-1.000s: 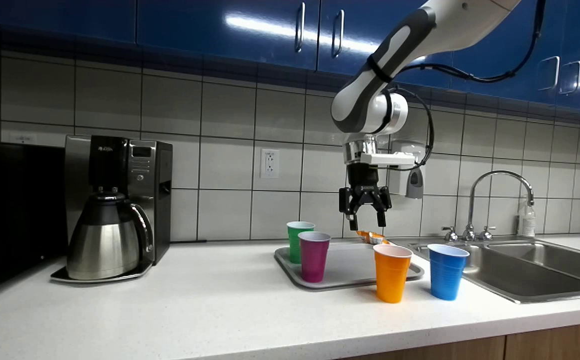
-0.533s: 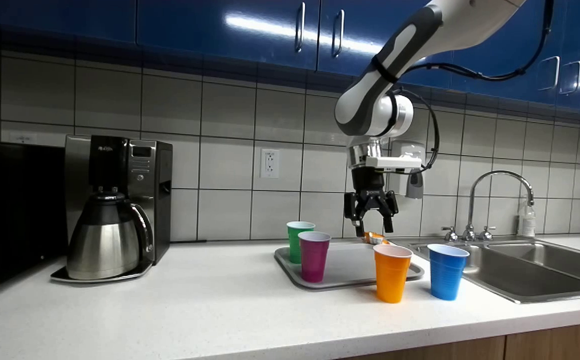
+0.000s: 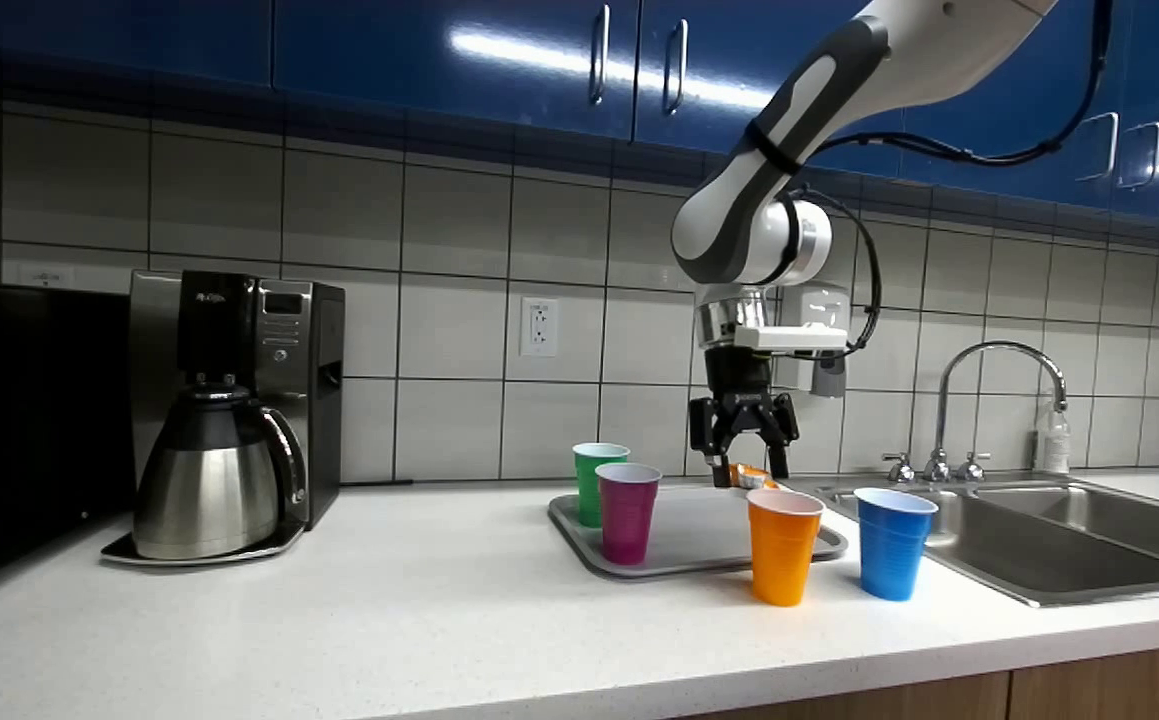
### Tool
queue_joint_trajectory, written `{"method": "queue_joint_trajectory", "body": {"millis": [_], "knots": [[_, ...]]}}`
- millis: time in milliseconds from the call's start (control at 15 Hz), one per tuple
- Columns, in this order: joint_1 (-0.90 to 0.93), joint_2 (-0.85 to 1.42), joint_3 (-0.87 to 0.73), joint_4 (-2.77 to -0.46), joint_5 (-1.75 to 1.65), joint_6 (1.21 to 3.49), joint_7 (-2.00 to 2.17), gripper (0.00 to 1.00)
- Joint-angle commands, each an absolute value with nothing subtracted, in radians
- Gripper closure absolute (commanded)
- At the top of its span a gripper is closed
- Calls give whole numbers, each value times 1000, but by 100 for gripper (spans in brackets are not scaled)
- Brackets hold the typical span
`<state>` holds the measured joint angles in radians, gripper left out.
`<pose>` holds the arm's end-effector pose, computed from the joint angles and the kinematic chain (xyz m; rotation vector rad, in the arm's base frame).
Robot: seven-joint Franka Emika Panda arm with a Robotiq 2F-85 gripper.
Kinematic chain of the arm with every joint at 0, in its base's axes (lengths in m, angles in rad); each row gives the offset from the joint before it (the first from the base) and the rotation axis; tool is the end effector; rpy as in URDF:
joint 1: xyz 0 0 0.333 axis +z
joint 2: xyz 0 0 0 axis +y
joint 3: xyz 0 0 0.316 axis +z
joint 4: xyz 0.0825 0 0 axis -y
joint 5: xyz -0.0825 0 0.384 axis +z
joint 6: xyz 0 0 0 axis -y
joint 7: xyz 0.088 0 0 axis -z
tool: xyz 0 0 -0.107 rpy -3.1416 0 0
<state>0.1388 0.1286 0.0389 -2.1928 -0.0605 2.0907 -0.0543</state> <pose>0.5130 0.0891 0.3100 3.0363 0.4099 -0.3498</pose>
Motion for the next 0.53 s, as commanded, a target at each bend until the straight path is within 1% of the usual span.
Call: {"method": "queue_joint_trajectory", "body": {"millis": [0, 467], "knots": [[125, 104, 64, -2239, -59, 2189, -49, 0], [126, 110, 72, -2262, -67, 2252, -47, 0]]}}
